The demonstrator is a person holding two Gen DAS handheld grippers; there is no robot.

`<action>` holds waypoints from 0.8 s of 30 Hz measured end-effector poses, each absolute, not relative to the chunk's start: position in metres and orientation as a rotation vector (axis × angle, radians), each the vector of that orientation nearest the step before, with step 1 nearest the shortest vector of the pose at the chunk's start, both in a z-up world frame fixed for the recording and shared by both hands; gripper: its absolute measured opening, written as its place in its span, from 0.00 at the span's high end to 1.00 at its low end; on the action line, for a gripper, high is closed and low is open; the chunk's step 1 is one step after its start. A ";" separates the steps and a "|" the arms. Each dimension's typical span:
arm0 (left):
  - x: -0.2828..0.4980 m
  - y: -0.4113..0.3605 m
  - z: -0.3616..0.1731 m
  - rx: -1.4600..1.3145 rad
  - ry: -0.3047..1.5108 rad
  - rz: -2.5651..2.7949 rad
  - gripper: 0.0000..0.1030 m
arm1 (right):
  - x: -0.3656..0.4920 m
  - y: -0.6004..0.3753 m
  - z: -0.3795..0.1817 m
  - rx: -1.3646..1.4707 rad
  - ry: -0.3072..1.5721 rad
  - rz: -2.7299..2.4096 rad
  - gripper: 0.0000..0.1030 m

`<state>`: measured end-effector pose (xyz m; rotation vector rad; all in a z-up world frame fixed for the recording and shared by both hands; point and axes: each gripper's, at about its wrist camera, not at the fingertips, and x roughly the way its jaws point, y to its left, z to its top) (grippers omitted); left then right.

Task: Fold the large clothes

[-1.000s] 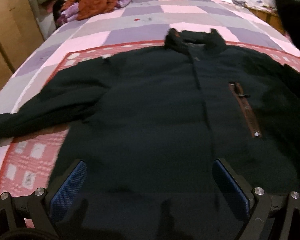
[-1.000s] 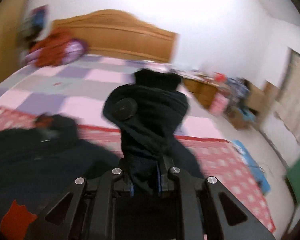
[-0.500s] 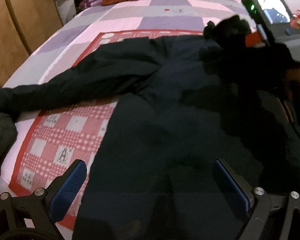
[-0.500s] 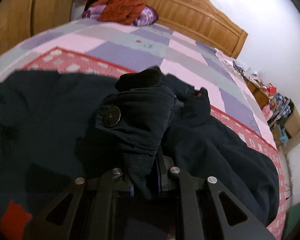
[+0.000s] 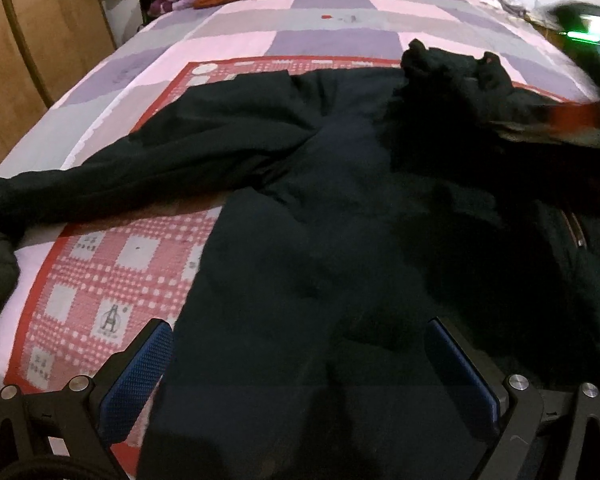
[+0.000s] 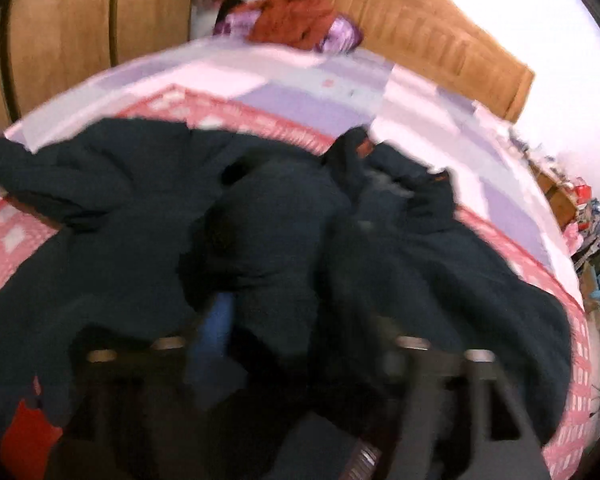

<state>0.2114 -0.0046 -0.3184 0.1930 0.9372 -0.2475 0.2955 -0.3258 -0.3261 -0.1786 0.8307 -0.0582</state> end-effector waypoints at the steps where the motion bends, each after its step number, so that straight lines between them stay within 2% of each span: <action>1: 0.212 -0.008 -0.319 0.193 0.936 -0.252 0.00 | 0.279 -0.336 -0.319 -0.175 0.819 -0.091 0.13; 6: 0.215 -0.027 -0.320 0.207 0.927 -0.280 0.00 | 0.210 -0.430 -0.315 -0.191 0.837 -0.505 0.13; 11: 0.234 -0.060 -0.315 0.208 0.897 -0.313 0.00 | 0.175 -0.531 -0.357 -0.112 1.035 -0.764 0.13; 21: 0.341 -0.177 -0.303 0.180 0.778 -0.383 0.00 | 0.212 -0.583 -0.379 -0.004 1.000 -0.693 0.13; 24: 0.371 -0.210 -0.325 0.255 0.806 -0.342 0.00 | 0.195 -0.617 -0.381 0.062 0.962 -0.764 0.08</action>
